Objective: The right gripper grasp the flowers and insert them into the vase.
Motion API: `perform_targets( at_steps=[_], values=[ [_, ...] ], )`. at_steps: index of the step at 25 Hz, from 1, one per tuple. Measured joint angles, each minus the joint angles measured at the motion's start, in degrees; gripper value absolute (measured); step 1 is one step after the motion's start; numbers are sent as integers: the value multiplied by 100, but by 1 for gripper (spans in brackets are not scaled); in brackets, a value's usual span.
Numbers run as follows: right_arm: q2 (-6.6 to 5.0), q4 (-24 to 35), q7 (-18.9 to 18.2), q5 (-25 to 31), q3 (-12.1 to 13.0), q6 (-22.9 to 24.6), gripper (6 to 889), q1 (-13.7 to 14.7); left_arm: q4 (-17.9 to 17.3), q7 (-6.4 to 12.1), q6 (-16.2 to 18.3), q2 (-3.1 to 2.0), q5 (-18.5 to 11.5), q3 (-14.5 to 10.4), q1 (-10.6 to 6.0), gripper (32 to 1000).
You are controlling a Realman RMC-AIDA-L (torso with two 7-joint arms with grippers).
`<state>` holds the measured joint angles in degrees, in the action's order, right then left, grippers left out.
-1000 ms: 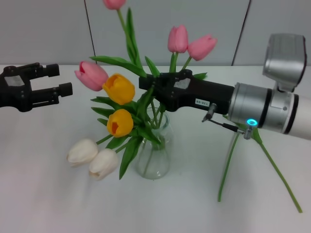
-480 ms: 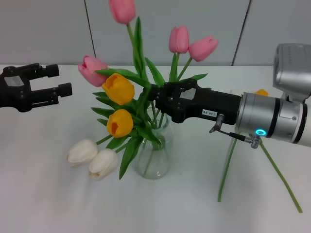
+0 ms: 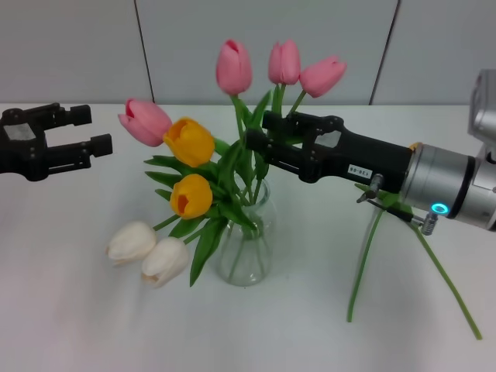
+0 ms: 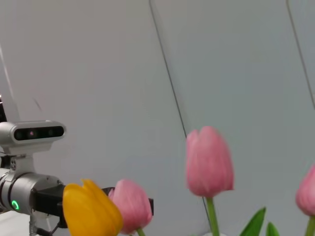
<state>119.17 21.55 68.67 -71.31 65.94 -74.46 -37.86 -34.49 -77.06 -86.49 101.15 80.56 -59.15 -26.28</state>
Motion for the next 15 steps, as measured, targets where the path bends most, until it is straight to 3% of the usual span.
perform_targets(
  at_steps=[7, 15],
  values=[
    [0, 212, 50, 96, 43, -81, 559, 231, 12, -2, 0, -13, 0, 0, 8, 771],
    [0, 625, 129, 122, 88, -671, 849, 841, 22, -2, 0, -19, 3, 0, 21, 771]
  ],
)
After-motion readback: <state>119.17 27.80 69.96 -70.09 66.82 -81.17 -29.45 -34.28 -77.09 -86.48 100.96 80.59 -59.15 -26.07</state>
